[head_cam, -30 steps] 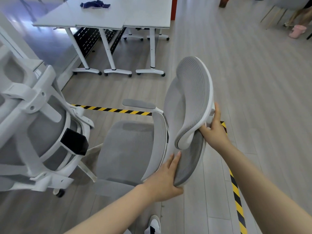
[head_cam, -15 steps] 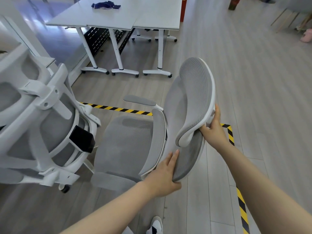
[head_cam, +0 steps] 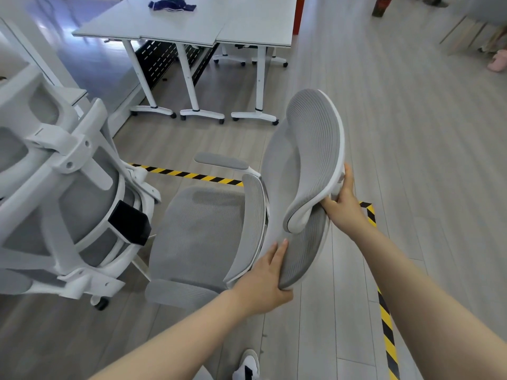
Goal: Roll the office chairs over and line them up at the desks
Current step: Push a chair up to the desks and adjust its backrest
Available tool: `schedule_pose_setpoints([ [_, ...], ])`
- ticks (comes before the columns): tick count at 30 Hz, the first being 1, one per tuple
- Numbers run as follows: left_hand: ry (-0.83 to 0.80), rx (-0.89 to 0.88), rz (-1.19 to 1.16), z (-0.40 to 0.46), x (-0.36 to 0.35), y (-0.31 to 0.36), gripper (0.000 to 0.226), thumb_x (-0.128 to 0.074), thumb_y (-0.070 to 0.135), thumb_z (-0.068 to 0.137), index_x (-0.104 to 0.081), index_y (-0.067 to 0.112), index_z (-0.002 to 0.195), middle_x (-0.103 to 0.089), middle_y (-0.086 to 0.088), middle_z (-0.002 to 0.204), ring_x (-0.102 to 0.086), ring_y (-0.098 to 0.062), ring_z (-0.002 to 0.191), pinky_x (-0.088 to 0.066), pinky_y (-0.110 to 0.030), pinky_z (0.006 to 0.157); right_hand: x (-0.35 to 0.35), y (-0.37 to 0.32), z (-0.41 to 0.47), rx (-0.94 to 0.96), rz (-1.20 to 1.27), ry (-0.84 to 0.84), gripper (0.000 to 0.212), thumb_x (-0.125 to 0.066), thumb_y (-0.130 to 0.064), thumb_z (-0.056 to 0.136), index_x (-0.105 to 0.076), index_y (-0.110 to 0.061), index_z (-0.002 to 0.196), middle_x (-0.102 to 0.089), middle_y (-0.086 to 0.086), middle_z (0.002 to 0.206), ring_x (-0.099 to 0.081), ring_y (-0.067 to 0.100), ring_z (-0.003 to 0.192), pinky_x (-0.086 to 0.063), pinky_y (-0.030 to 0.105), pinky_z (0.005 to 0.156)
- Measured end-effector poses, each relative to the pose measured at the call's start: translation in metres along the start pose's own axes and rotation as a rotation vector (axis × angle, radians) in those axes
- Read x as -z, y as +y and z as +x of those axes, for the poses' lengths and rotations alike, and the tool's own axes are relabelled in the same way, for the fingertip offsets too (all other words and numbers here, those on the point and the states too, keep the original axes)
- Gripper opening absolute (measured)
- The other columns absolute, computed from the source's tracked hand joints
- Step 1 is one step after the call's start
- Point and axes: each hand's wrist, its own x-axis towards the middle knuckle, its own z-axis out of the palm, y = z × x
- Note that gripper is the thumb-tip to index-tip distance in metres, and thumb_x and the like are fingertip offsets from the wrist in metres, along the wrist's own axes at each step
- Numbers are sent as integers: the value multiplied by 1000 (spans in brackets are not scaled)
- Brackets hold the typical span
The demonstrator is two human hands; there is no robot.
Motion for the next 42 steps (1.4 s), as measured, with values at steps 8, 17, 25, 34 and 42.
schedule_pose_setpoints([
  [8, 34, -3, -39, -4, 4, -3, 103, -62, 46, 83, 15, 46, 150, 6, 14, 164, -16, -17, 149, -27, -40, 119, 0, 3, 2, -7, -66, 9, 85, -60, -35, 95, 6, -51, 147, -37, -6, 148, -54, 23, 122, -50, 37, 94],
  [17, 72, -2, -46, -9, 7, -2, 94, -58, 52, 90, 9, 38, 154, -1, 11, 165, -14, -14, 150, -23, -39, 121, 5, -6, 4, -44, -176, 24, 84, -61, -46, 91, 2, -49, 148, -48, 0, 141, -57, 27, 116, -51, 50, 96],
  [25, 36, -4, 148, -24, 21, -4, 85, -60, 33, 93, -3, 29, 157, -20, 4, 161, -33, -22, 140, -37, -35, 107, 10, -34, -32, 144, -341, 69, 63, -59, -30, 92, -26, -34, 146, -47, -6, 137, -49, 19, 123, -48, 44, 98],
  [34, 232, 56, 162, -72, 48, -55, 55, -55, 25, 94, -40, 19, 146, -44, 0, 149, -41, -22, 136, -35, -35, 108, -48, -24, -137, 445, -472, 42, 20, -50, -28, 90, -58, -15, 103, -56, -3, 95, -50, 10, 86, -39, 10, 80],
  [42, 507, 189, 210, -149, 68, -138, 58, -39, 40, 86, -53, 17, 138, -53, -1, 142, -47, -21, 133, -30, -36, 113, -151, -52, -142, 576, -630, -328, 45, -53, -29, 94, -51, -14, 136, -52, 3, 139, -43, 16, 130, -30, 25, 113],
])
